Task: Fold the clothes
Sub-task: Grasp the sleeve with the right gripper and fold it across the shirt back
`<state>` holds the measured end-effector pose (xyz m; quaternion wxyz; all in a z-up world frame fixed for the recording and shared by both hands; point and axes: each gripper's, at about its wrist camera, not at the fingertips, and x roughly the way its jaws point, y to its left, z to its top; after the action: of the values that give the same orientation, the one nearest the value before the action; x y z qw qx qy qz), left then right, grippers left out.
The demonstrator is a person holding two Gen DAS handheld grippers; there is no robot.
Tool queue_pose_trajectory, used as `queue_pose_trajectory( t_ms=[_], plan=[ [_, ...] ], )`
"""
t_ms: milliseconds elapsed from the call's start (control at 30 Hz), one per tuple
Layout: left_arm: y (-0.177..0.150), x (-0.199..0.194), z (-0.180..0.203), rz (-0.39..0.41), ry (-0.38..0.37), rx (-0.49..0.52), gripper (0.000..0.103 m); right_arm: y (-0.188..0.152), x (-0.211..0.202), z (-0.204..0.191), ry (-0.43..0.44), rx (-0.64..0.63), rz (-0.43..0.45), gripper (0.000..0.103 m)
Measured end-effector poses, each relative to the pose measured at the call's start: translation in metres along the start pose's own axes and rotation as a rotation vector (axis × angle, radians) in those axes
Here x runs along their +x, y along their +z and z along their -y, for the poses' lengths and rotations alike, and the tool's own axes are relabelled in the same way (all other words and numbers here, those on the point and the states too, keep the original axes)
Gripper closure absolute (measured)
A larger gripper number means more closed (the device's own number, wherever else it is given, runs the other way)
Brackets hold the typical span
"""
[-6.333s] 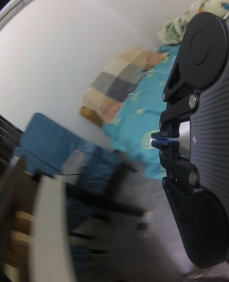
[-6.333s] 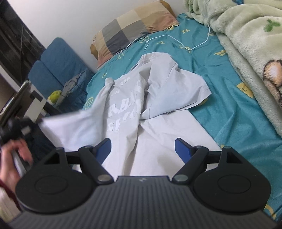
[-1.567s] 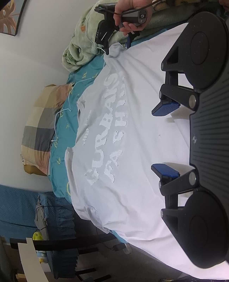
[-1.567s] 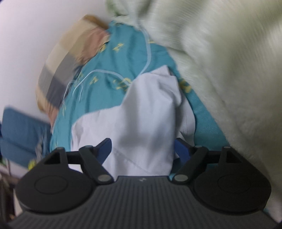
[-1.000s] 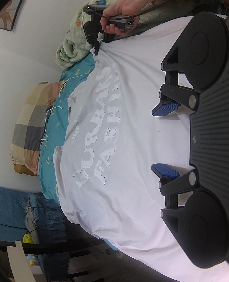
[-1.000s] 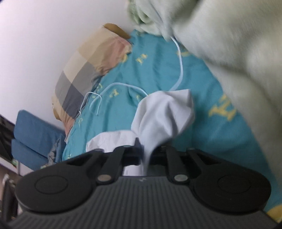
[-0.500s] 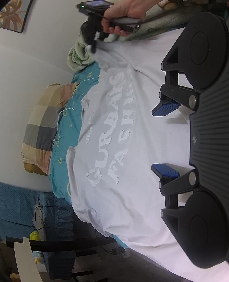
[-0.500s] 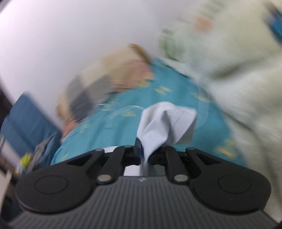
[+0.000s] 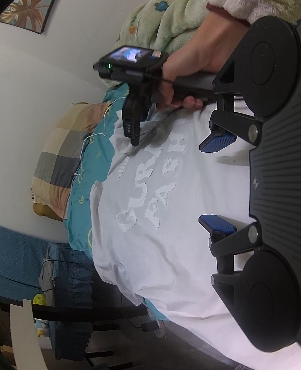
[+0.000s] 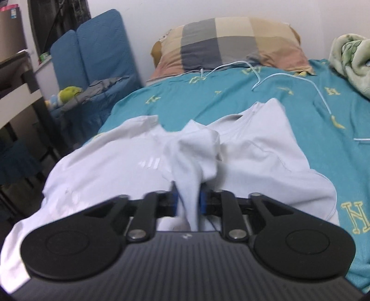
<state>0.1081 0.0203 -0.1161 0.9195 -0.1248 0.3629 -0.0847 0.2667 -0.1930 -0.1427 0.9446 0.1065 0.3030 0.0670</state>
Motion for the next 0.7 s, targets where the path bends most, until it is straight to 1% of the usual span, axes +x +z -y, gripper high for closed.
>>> queue_pose_trajectory(
  t_ms=[33,67,100,267,400,433,500,567,700],
  plan=[
    [0.0,0.0,0.0,0.001,-0.002,0.001,0.041,0.001,-0.006,-0.001,0.011,0.0,-0.001,0.047],
    [0.0,0.0,0.001,0.003,-0.005,0.003,0.041,0.003,-0.013,-0.002,0.018,-0.001,0.0,0.034],
    [0.001,0.0,0.001,0.006,-0.009,0.006,0.041,0.003,-0.023,-0.004,0.014,-0.009,0.01,0.033],
    [-0.001,-0.008,0.005,0.015,-0.028,0.018,0.041,0.008,-0.094,-0.015,-0.001,-0.056,0.024,0.034],
    [-0.004,-0.015,0.007,0.016,-0.054,0.021,0.041,0.003,-0.16,-0.024,-0.039,-0.004,-0.001,0.034],
    [-0.004,-0.016,0.007,0.015,-0.057,0.023,0.041,0.0,-0.176,-0.026,-0.037,0.018,-0.003,0.034],
    [-0.005,-0.019,0.007,0.015,-0.064,0.025,0.041,-0.009,-0.206,-0.03,-0.037,0.054,-0.011,0.034],
    [-0.006,-0.021,0.009,0.015,-0.071,0.025,0.041,-0.021,-0.23,-0.033,-0.055,0.09,-0.034,0.034],
    [-0.012,-0.024,0.014,0.006,-0.078,0.031,0.041,-0.052,-0.265,-0.029,-0.059,0.157,-0.034,0.034]
  ],
)
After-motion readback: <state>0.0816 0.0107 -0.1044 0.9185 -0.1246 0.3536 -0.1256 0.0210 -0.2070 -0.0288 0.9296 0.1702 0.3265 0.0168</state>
